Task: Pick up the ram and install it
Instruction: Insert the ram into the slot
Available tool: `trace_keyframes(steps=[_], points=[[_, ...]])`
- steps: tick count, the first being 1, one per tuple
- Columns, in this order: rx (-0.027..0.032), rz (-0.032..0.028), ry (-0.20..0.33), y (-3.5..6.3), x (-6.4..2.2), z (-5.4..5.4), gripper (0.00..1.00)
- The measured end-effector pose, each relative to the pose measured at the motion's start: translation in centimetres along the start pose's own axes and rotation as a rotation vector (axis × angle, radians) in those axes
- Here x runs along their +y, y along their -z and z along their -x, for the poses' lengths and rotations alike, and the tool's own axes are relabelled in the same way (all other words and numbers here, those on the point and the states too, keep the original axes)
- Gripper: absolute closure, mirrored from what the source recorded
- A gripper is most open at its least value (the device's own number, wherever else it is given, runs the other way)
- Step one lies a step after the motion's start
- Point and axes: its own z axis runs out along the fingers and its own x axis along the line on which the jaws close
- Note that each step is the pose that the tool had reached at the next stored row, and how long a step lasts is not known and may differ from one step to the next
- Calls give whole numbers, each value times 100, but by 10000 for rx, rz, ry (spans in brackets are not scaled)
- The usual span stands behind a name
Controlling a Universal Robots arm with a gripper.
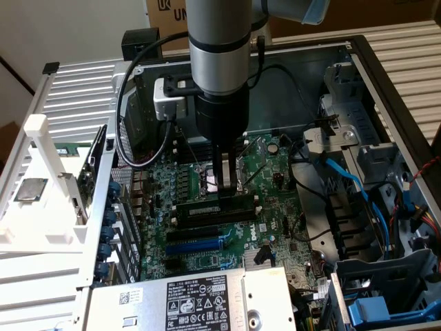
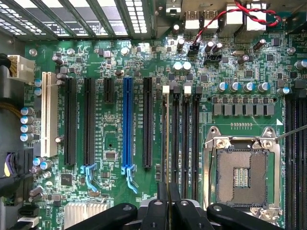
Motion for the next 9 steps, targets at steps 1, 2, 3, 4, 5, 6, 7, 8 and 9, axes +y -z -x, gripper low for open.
trace_keyframes(steps=[1,2,3,4,5,6,7,8,9], points=[[-2,-1,-4,-1,0,-2,88],[0,0,-4,0,0,-3,88],[0,0,-4,0,0,-8,88],[-1,0,-4,-1,0,-10,88],[-1,0,-5,-1,0,-10,88],[0,0,-5,-1,0,-10,88],[0,0,-6,-1,0,-10,88],[0,0,-6,-1,0,-10,88],[0,1,-6,-1,0,-10,88]])
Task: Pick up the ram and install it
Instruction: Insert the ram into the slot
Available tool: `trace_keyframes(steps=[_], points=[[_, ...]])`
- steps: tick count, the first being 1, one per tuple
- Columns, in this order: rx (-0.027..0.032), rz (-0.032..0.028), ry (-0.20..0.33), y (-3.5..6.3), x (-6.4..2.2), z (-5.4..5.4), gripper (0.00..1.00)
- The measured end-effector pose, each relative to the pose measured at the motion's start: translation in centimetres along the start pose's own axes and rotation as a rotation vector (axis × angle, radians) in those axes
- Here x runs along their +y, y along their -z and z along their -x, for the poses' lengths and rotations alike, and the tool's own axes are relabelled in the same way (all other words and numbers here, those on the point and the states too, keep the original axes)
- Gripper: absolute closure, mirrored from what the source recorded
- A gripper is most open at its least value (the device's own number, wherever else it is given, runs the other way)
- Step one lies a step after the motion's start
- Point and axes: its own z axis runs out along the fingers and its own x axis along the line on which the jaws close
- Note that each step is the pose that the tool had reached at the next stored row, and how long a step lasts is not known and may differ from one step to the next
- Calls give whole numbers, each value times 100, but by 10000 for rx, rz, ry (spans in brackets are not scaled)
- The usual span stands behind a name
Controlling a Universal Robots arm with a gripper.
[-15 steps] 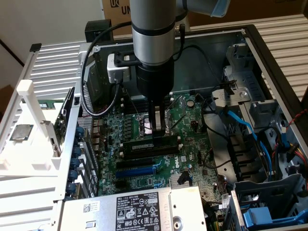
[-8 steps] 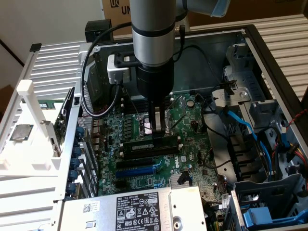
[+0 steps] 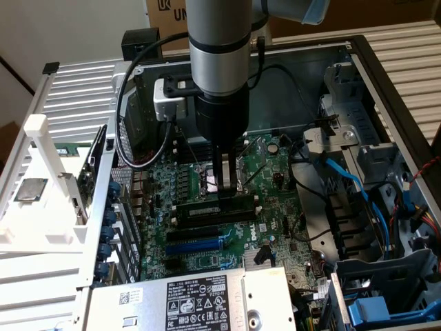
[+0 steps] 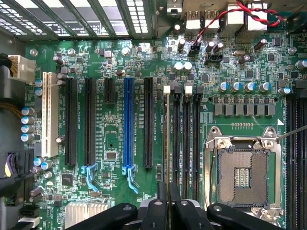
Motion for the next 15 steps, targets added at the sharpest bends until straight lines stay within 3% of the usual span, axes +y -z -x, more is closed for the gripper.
trace_keyframes(steps=[15], points=[[0,-1,1,-35,4,2,88]])
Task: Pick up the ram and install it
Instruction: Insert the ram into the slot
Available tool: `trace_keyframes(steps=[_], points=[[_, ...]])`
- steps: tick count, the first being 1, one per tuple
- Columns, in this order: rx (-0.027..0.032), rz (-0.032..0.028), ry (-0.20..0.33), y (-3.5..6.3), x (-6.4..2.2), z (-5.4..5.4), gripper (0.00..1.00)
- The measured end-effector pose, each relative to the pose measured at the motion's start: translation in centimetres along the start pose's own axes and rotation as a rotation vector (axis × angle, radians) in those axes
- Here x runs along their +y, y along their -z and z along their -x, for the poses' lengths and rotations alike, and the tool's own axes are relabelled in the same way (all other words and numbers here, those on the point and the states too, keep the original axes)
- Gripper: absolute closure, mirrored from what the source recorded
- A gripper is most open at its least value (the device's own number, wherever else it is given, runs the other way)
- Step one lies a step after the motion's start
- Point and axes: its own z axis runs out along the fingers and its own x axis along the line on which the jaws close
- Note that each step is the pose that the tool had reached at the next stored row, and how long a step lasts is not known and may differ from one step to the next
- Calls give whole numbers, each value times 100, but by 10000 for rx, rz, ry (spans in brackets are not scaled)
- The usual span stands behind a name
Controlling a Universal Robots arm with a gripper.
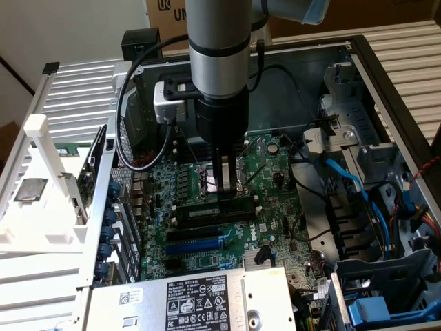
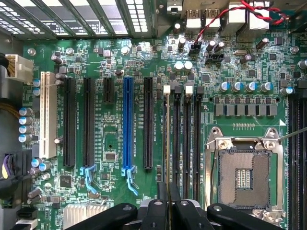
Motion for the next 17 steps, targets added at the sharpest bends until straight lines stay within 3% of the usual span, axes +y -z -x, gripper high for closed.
trace_keyframes(steps=[14,16,17], points=[[-1,0,-1,-19,0,0,88],[0,0,-2,-18,1,0,86],[0,0,-1,-18,0,0,80]])
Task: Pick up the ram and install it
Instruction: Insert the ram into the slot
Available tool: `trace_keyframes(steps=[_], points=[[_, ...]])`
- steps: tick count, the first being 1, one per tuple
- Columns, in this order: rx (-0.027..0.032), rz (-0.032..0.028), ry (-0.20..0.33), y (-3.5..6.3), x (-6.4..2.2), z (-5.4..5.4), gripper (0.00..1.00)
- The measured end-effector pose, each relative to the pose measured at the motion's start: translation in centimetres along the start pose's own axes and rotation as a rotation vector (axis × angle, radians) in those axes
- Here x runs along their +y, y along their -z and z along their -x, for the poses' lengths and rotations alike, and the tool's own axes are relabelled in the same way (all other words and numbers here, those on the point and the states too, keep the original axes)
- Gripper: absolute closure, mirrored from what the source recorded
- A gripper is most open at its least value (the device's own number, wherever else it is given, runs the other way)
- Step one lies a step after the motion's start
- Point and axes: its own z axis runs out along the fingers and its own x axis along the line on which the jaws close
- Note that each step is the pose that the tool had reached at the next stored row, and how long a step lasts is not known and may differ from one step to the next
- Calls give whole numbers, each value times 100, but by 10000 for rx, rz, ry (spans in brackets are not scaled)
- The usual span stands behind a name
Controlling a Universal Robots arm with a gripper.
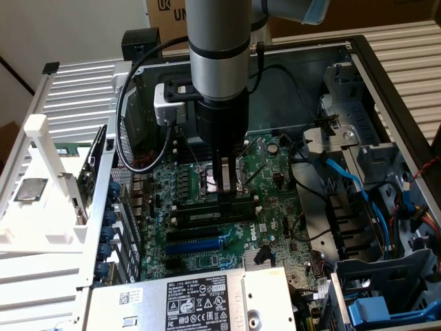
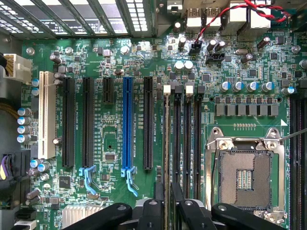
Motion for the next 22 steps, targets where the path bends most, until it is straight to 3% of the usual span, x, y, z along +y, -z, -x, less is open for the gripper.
trace_keyframes(steps=[7,16,22], points=[[0,1,0,6,15,-1,80],[0,-5,1,187,45,-10,80],[-1,-7,0,198,48,-10,80]])
